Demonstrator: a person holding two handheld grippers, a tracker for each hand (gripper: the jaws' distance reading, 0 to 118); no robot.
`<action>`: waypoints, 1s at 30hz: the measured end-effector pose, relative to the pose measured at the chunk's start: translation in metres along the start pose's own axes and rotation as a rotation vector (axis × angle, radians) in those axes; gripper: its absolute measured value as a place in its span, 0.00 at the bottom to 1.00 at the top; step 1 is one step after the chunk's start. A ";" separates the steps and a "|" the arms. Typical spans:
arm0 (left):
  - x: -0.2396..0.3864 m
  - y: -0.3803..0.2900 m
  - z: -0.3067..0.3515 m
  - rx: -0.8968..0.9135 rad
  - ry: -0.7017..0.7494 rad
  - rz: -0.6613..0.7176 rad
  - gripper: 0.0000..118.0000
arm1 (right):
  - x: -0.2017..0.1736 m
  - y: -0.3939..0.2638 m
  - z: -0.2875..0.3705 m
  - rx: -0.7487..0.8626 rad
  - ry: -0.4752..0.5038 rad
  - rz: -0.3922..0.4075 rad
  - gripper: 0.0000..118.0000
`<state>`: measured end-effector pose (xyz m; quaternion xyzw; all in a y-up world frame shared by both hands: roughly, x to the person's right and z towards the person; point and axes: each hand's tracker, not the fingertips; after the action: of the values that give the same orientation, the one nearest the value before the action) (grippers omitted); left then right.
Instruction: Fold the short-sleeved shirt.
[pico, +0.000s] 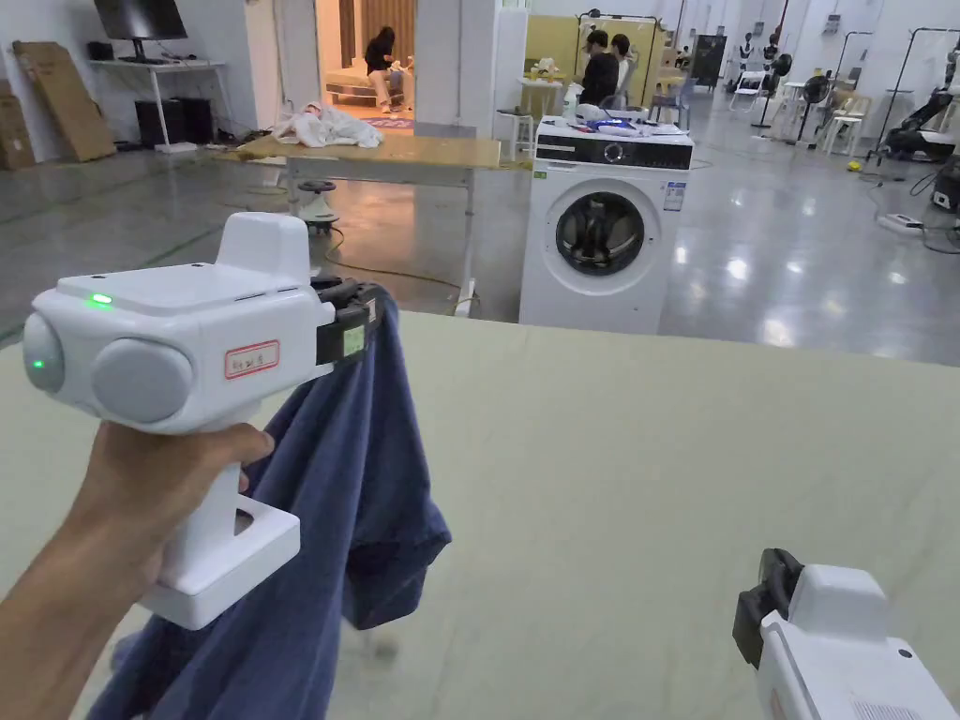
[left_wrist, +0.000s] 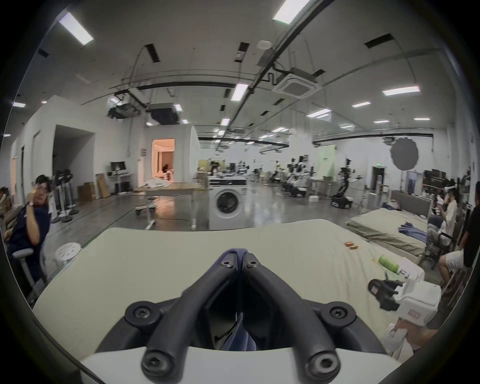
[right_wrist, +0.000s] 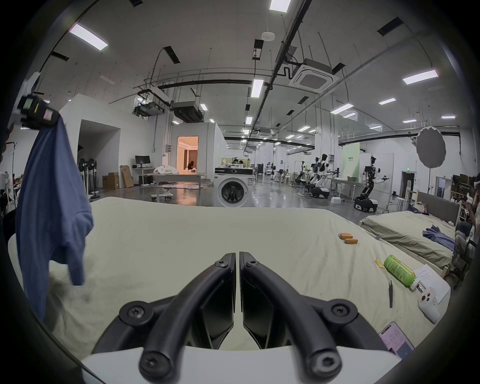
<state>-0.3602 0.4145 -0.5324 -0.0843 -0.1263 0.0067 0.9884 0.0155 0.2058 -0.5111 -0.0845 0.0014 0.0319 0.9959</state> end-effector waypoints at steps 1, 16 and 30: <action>0.013 0.003 -0.008 0.004 -0.022 -0.002 0.00 | 0.004 0.001 0.001 0.003 -0.008 -0.004 0.02; 0.176 -0.105 -0.110 -0.199 -0.418 0.011 0.00 | 0.075 -0.010 0.021 -0.020 -0.152 -0.031 0.02; 0.144 -0.159 -0.086 -0.181 -0.329 0.095 0.61 | 0.074 -0.013 0.017 -0.058 -0.130 -0.017 0.02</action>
<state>-0.2007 0.2490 -0.5515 -0.1764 -0.2823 0.0557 0.9413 0.0906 0.2008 -0.4925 -0.1109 -0.0647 0.0289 0.9913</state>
